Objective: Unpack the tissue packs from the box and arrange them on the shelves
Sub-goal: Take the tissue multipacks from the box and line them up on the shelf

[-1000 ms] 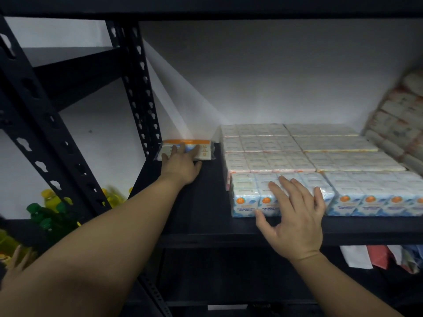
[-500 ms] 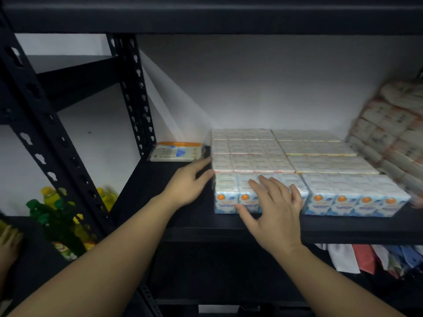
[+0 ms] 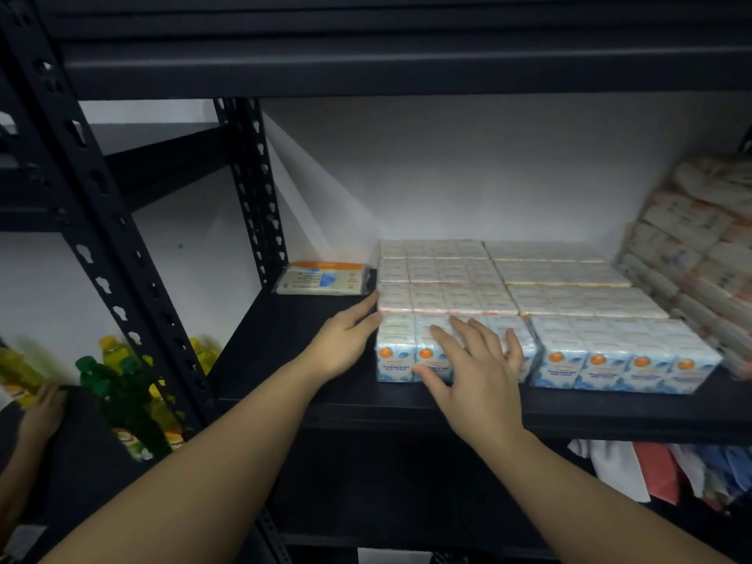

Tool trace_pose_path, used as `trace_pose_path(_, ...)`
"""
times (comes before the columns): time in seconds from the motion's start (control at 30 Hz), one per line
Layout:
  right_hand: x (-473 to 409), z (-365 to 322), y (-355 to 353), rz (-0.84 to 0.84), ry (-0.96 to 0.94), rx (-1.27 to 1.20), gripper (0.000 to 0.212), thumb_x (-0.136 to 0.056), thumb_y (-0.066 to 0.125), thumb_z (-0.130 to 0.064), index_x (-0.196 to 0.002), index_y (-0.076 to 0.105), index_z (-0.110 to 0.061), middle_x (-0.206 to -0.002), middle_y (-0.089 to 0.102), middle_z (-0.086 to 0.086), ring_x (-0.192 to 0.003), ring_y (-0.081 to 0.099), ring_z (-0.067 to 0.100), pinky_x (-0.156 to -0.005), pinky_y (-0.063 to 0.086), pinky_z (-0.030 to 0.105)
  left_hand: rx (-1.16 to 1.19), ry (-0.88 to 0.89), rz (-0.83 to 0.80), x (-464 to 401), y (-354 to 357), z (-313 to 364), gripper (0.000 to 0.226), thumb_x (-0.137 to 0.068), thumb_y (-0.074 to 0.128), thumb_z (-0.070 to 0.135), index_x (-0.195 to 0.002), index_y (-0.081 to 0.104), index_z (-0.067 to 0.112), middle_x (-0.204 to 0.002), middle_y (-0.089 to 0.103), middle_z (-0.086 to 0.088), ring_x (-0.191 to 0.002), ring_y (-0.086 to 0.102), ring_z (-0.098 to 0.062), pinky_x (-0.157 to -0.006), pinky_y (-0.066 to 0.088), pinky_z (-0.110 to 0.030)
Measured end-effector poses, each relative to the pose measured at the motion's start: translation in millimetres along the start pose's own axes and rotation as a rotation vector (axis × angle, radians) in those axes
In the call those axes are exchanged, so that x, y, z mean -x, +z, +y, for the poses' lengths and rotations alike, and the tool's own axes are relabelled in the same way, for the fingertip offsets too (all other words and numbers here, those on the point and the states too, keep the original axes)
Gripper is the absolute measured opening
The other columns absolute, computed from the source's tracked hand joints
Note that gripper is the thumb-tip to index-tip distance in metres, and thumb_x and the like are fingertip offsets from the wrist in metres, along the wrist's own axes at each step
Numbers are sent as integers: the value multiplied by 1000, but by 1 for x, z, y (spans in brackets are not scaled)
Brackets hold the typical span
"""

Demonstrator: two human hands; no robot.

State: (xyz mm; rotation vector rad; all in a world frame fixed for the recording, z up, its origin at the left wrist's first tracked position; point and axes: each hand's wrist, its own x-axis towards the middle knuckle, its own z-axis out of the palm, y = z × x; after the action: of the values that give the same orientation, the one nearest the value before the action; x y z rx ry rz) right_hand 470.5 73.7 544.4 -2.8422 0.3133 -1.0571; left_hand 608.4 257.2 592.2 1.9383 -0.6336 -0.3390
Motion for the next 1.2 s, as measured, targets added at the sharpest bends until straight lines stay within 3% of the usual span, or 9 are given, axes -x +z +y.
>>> trace_pose_path(0.13, -1, -4, -2, -36, 16, -9, 57, -87, 71, -59, -136, 64, -30, -147, 58, 1, -139, 49, 24, -122, 17, 58, 17, 4, -15, 2, 2, 1, 50, -107, 48, 49, -156, 37, 48, -158, 48, 16, -149, 40, -9, -126, 30, -43)
trace_pose_path(0.27, -1, 1, -10, -72, 3, -47, 64, -91, 60, -68, -144, 56, -31, -153, 52, -2, -145, 42, 21, -125, 11, 54, 37, 15, -10, 2, 0, 0, 54, -102, 52, 54, -155, 40, 49, -156, 49, 19, -147, 43, -7, -125, 32, -46)
trace_pose_path(0.33, -3, 9, -20, -63, 15, -64, 69, -93, 51, -73, -148, 52, -31, -155, 49, -3, -148, 38, 20, -125, 12, 54, 24, 48, 28, 3, 2, 4, 57, -101, 57, 53, -156, 40, 48, -156, 50, 20, -144, 46, -5, -123, 37, -42)
trace_pose_path(0.4, -7, 25, -32, -40, 38, -73, 72, -94, 43, -76, -148, 52, -29, -155, 49, -3, -148, 37, 20, -125, 15, 55, -69, 108, 32, 7, 6, 13, 66, -100, 61, 50, -160, 35, 42, -165, 35, 18, -148, 38, -5, -119, 39, -30)
trace_pose_path(0.43, -9, 36, -38, -31, 56, -76, 74, -94, 41, -76, -147, 53, -27, -155, 50, -2, -148, 37, 20, -125, 15, 54, -160, 142, 16, 9, 9, 18, 72, -99, 63, 51, -162, 30, 39, -168, 24, 18, -152, 29, -5, -119, 35, -27)
trace_pose_path(0.57, -9, 94, -57, -21, 160, 3, 81, -90, 38, -81, -140, 59, -21, -150, 55, 1, -144, 41, 22, -123, 18, 57, -547, 258, -73, 13, 27, 26, 94, -92, 59, 69, -167, 15, 32, -172, 1, 13, -158, -7, -5, -130, 1, -37)
trace_pose_path(0.83, 2, 120, -65, -146, 169, 51, 96, -84, 23, -93, -143, 58, -26, -154, 51, -4, -145, 39, 18, -124, 13, 56, -687, 256, -17, 8, 42, 24, 85, -97, 55, 64, -166, 20, 28, -173, 9, 7, -159, 0, -7, -130, 3, -33)
trace_pose_path(1.07, 7, 125, -69, -195, 127, 21, 98, -83, 25, -96, -152, 47, -30, -163, 39, -7, -153, 26, 14, -127, 4, 53, -784, 231, -32, 10, 41, 30, 85, -97, 48, 69, -166, 18, 30, -174, 8, 5, -160, -2, -11, -128, -3, -40)
trace_pose_path(1.2, 24, 131, -76, -41, 82, -62, 83, -88, 49, -81, -148, 54, -24, -160, 44, -2, -154, 28, 18, -128, 5, 53, -818, 351, 52, 23, 48, 36, 94, -94, 47, 75, -167, 11, 29, -173, -2, 4, -159, -11, -13, -126, -10, -41)
